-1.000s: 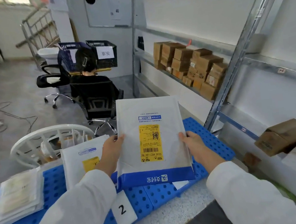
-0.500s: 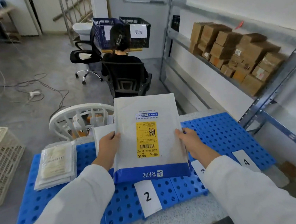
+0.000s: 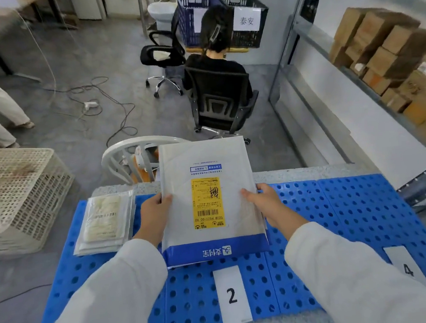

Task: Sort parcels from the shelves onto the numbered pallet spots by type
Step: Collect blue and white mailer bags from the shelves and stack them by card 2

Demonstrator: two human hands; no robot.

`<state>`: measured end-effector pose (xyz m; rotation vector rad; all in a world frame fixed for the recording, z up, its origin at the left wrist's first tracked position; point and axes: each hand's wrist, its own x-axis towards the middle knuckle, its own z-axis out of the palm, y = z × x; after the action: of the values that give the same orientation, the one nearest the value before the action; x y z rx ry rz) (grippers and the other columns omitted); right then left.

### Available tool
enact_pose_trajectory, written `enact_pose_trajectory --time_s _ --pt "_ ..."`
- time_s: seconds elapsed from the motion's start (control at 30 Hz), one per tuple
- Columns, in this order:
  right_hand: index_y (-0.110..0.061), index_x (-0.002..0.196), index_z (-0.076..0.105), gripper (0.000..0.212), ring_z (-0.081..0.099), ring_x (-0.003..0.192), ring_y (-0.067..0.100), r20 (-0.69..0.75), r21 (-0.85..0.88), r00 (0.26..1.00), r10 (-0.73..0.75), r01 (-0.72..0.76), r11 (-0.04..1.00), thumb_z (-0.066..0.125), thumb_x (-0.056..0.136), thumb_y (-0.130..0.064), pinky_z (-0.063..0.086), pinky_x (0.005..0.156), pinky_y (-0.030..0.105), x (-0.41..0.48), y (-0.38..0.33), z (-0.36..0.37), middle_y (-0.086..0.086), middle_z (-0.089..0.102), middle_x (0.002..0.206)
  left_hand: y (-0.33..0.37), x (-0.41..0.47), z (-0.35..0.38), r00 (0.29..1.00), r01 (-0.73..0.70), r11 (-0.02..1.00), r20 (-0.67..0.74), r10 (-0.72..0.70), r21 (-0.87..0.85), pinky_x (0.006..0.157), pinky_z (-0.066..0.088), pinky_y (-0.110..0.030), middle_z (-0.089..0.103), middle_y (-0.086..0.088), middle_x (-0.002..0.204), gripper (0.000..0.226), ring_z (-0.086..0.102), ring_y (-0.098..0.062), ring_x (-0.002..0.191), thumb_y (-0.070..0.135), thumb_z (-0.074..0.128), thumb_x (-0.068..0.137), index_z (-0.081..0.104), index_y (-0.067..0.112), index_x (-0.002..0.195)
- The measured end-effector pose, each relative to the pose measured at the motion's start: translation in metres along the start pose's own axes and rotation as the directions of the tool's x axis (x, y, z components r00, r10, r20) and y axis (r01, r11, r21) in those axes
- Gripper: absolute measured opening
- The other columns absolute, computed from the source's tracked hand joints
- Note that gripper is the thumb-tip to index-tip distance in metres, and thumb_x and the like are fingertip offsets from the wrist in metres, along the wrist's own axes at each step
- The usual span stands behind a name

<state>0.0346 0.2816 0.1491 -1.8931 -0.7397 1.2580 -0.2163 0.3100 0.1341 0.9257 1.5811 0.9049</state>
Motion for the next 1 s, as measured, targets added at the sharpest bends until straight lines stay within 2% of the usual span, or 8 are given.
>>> enact_pose_trajectory --time_s 0.07,0.17,0.4,0.53,0.67,0.77,0.9,1.0 --pt "-0.015 0.123 0.047 0.045 0.061 0.094 0.021 0.020 -0.003 1.000 0.024 -0.024 1.000 0.069 0.088 -0.032 0.052 0.077 0.035 0.013 0.003 0.011 0.003 0.059 0.115 -0.004 0.009 0.001 1.000 0.021 1.000 -0.014 -0.021 0.006 0.067 0.051 -0.030 0.067 -0.007 0.086 0.019 0.062 -0.021 0.078 0.020 0.052 0.096 0.065 0.007 0.090" --pt "-0.015 0.125 0.046 0.049 0.062 0.095 0.021 0.045 0.003 0.997 0.059 -0.059 0.998 0.071 0.086 -0.029 0.053 0.078 0.037 0.031 0.008 0.024 0.006 0.061 0.118 -0.014 0.025 0.003 0.999 0.038 0.999 -0.035 -0.037 0.030 0.079 0.054 -0.041 0.069 -0.013 0.093 0.021 0.064 -0.028 0.085 0.021 0.052 0.095 0.065 0.005 0.093" --pt "-0.010 0.130 0.036 0.058 0.059 0.105 0.026 0.053 -0.093 0.992 0.112 -0.107 0.990 0.071 0.086 -0.023 0.051 0.090 0.043 0.057 0.024 0.030 0.008 0.056 0.122 -0.040 0.036 0.009 0.996 0.085 0.992 -0.038 -0.081 0.097 0.079 0.050 -0.037 0.067 -0.013 0.096 0.017 0.059 -0.023 0.086 0.016 0.055 0.092 0.067 0.004 0.093" --pt "-0.008 0.125 0.031 0.056 0.055 0.099 0.022 0.032 -0.134 0.993 0.118 -0.112 0.985 0.070 0.087 -0.018 0.048 0.082 0.037 0.064 0.028 0.032 0.007 0.051 0.113 -0.043 0.043 0.015 0.996 0.080 0.990 -0.043 -0.076 0.119 0.076 0.050 -0.034 0.066 -0.013 0.094 0.017 0.059 -0.023 0.084 0.015 0.054 0.092 0.066 0.003 0.094" --pt "-0.007 0.120 0.037 0.051 0.056 0.101 0.022 0.028 -0.199 0.993 0.112 -0.104 0.974 0.072 0.085 -0.017 0.050 0.087 0.038 0.071 0.035 0.033 0.008 0.054 0.117 -0.046 0.049 0.017 0.997 0.075 0.986 -0.044 -0.069 0.151 0.075 0.050 -0.032 0.067 -0.011 0.094 0.015 0.059 -0.022 0.084 0.016 0.055 0.092 0.066 0.005 0.094" --pt "-0.010 0.109 0.042 0.036 0.054 0.099 0.020 0.051 -0.283 0.993 0.103 -0.085 0.955 0.069 0.086 -0.013 0.049 0.086 0.034 0.072 0.039 0.030 0.004 0.053 0.108 -0.050 0.050 0.018 0.999 0.042 0.979 -0.035 -0.035 0.200 0.085 0.052 -0.038 0.067 -0.004 0.098 0.015 0.061 -0.022 0.090 0.015 0.055 0.093 0.066 0.012 0.103" --pt "-0.007 0.124 0.048 0.046 0.055 0.107 0.020 0.129 -0.374 0.986 0.103 -0.048 0.926 0.071 0.084 -0.014 0.049 0.093 0.036 0.076 0.048 0.026 0.002 0.055 0.118 -0.053 0.047 0.020 0.998 -0.006 0.972 -0.054 0.019 0.235 0.084 0.047 -0.033 0.061 0.001 0.108 0.029 0.057 -0.018 0.096 0.009 0.056 0.093 0.059 0.014 0.122" --pt "-0.010 0.127 0.052 0.046 0.058 0.110 0.021 0.174 -0.393 0.979 0.106 -0.029 0.919 0.071 0.084 -0.014 0.050 0.097 0.040 0.075 0.048 0.027 0.005 0.059 0.124 -0.053 0.043 0.018 0.997 0.014 0.975 -0.075 0.003 0.223 0.082 0.046 -0.032 0.060 0.000 0.111 0.033 0.055 -0.018 0.097 0.009 0.056 0.093 0.056 0.014 0.126"
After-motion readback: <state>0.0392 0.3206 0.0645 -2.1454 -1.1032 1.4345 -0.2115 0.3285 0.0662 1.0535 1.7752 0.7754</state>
